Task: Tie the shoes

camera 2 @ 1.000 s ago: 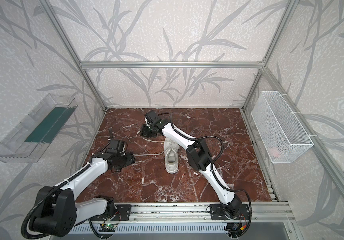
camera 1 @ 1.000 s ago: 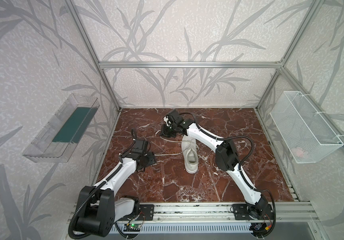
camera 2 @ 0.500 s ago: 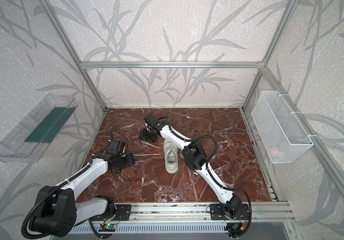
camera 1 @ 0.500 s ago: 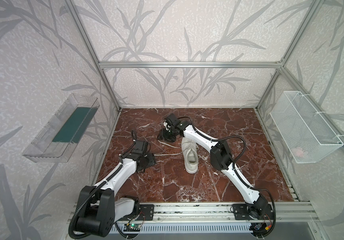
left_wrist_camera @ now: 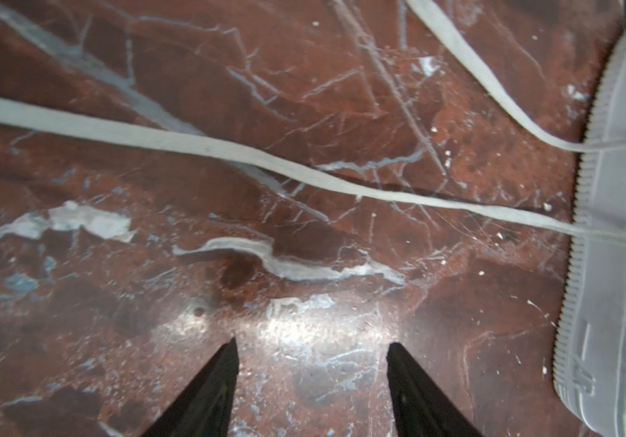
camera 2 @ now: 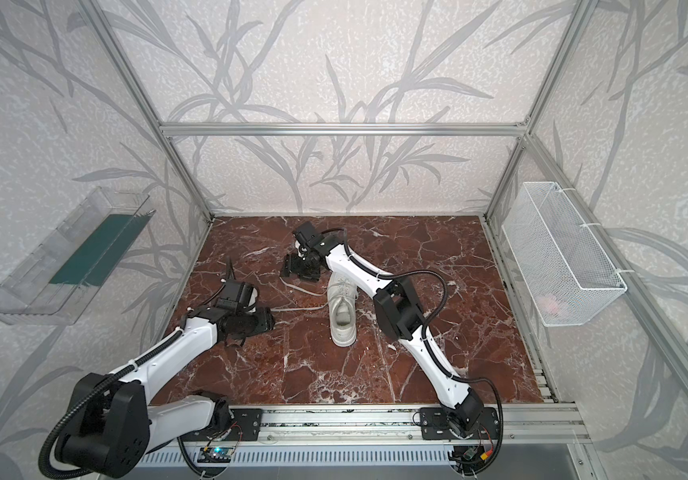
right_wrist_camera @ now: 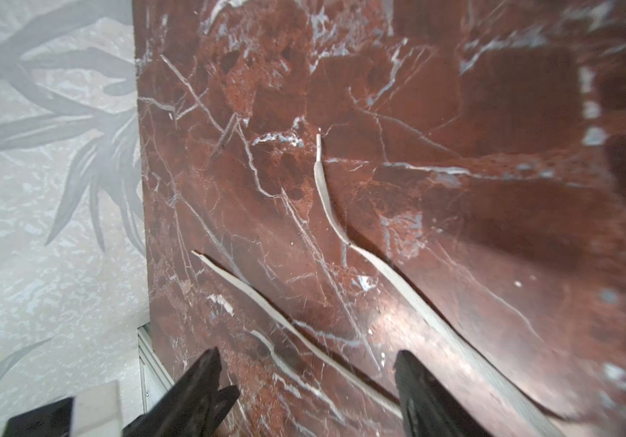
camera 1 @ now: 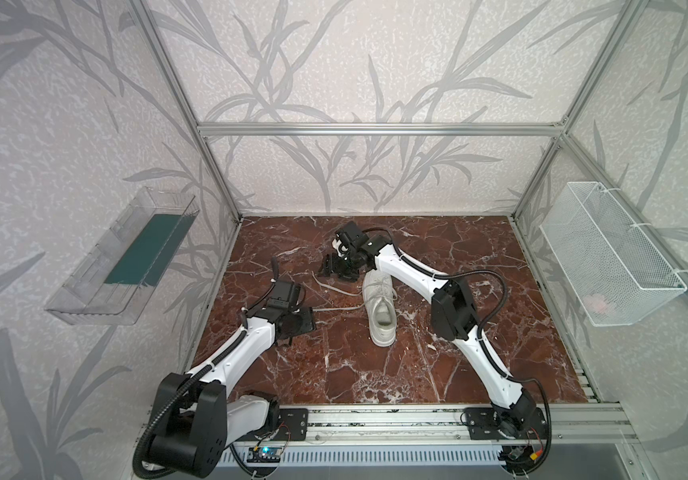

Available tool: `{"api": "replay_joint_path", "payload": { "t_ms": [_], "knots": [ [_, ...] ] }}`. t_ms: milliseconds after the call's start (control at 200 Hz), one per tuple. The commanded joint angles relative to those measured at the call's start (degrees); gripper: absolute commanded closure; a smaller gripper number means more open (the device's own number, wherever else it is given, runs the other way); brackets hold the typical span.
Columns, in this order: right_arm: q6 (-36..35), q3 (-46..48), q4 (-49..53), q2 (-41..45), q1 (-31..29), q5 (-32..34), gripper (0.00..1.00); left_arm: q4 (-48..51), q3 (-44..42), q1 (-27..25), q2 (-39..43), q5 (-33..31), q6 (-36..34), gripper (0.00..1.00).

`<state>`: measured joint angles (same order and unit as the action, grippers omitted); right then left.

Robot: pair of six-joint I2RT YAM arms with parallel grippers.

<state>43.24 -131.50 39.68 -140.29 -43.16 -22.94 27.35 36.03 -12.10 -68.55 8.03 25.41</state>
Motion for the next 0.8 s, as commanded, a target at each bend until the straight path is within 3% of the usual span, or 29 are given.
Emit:
{"api": "replay_joint_path", "payload": {
  "t_ms": [0, 220, 470, 630, 800],
  "knots": [
    [-3.9, 5.9, -1.5, 10.6, 2.7, 1.8, 0.27, -0.6, 5.0, -0.8, -1.7, 3.8, -6.6, 0.37],
    [-4.8, 28.8, -11.3, 27.2, 10.0, 1.9, 0.27, 3.5, 12.7, -4.5, -4.8, 5.5, -28.5, 0.38],
    [-6.4, 47.7, -13.2, 42.1, 20.5, 0.5, 0.27, -12.0, 3.4, -5.7, -1.2, 24.4, -57.4, 0.35],
    [-8.7, 55.8, -13.0, 50.7, 26.4, 0.1, 0.27, -20.7, 1.1, -6.0, -4.4, 29.8, -61.9, 0.35],
    [-9.8, 59.9, -12.7, 56.1, 29.7, 0.8, 0.27, -15.8, 5.3, -6.3, -10.7, 31.4, -71.7, 0.35]
  ]
}}
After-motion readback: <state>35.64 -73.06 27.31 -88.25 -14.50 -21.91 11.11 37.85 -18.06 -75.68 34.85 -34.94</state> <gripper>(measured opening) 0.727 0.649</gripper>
